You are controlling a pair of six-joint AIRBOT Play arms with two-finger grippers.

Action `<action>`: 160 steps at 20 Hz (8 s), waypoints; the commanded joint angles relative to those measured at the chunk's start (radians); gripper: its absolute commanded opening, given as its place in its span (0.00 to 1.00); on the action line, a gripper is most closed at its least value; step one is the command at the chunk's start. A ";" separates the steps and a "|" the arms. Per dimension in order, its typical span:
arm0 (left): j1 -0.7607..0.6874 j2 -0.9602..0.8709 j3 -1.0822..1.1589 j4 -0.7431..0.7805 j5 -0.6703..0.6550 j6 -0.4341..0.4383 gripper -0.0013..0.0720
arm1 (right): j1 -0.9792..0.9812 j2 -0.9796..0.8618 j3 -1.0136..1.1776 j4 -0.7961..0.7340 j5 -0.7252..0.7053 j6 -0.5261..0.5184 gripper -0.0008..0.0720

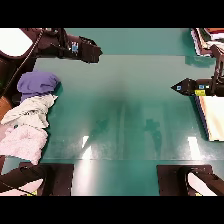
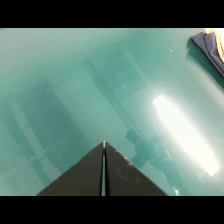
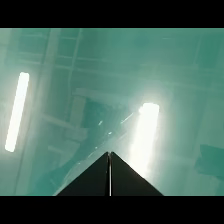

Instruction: Fold the shirts.

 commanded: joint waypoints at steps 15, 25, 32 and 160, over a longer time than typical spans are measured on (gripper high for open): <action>0.001 0.000 0.000 0.004 0.021 0.029 0.06 | 0.003 0.000 0.001 0.006 0.016 0.001 0.03; 0.512 -0.034 -0.185 0.476 -0.071 -0.176 0.93 | 0.004 0.000 0.001 0.008 0.010 0.002 0.03; 0.663 -0.308 -0.319 0.405 0.100 -0.176 0.93 | 0.004 0.000 0.000 0.008 0.017 0.002 0.03; 0.360 0.406 0.438 -0.032 -0.273 0.083 0.05 | -0.319 0.145 0.946 -0.383 0.233 0.109 0.03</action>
